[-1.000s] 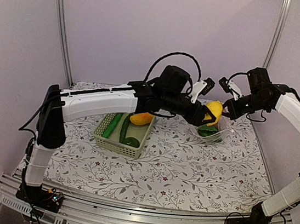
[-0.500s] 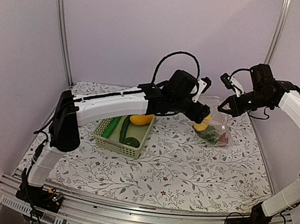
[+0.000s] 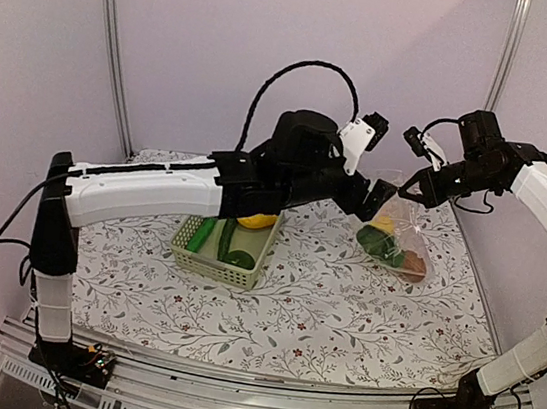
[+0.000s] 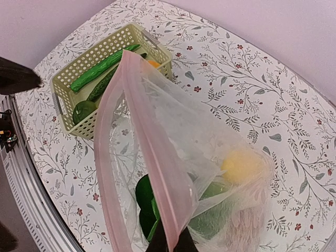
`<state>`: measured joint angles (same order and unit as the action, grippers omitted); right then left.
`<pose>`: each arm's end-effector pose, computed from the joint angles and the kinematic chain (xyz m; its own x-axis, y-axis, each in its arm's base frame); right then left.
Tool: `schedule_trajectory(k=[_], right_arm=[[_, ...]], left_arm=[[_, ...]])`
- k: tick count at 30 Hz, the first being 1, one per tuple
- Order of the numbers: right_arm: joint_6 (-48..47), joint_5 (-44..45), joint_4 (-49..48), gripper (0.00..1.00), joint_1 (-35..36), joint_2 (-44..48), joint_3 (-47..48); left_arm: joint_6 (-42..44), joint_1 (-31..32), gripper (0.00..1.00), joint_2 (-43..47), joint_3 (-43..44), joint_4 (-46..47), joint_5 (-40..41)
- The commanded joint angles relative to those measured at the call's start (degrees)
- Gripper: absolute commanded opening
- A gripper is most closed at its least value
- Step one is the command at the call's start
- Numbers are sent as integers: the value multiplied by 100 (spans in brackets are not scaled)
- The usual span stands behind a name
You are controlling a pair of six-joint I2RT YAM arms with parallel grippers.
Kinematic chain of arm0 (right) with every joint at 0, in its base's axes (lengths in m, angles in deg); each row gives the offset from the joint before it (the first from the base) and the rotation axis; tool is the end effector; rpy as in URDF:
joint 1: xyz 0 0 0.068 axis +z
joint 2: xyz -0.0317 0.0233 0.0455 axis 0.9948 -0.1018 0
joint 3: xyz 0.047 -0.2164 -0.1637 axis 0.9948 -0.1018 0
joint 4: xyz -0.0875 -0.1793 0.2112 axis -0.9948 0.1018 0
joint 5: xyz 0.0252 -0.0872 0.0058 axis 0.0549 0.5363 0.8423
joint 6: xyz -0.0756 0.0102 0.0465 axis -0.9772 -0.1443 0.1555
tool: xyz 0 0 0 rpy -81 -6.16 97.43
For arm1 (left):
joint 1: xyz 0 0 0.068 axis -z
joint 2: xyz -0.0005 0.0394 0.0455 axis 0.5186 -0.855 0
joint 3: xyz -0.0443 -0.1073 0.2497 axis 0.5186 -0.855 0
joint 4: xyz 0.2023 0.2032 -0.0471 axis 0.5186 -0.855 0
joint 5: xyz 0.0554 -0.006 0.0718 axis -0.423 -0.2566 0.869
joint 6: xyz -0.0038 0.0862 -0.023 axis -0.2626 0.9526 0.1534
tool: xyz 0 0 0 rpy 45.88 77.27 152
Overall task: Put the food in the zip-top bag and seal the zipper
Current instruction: Place the fake fruit in the zipper food storage bag, then pick up the fake fruit from the bin.
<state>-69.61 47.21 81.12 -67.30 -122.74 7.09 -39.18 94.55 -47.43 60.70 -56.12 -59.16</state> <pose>0.3367 0.1385 0.3459 -0.5343 -0.4418 -0.7207 -0.7262 0.6763 0.1238 0.2719 -0.5012 0.3347 -0.1234 0.1869 -0.9746 0.7717 0.6356 0.0242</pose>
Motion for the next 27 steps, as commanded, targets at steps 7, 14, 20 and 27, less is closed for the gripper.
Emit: schedule_trajectory(k=[7,14,20,27], right_arm=[[-29,377,-139,0,14,-7,-124],[-163,602,-181,0,8,323,-351],[-238,633,-187,0,10,517,-589],[-278,582,-197,0,10,619,-701]], left_arm=[[-60,-39,100,1576,-1674,643,1137],[-775,-621,100,2092,-2895,-303,1295],[-1446,-1171,96,1937,-3065,-1345,724],[-1908,-1725,87,1548,-2814,-2534,-483]])
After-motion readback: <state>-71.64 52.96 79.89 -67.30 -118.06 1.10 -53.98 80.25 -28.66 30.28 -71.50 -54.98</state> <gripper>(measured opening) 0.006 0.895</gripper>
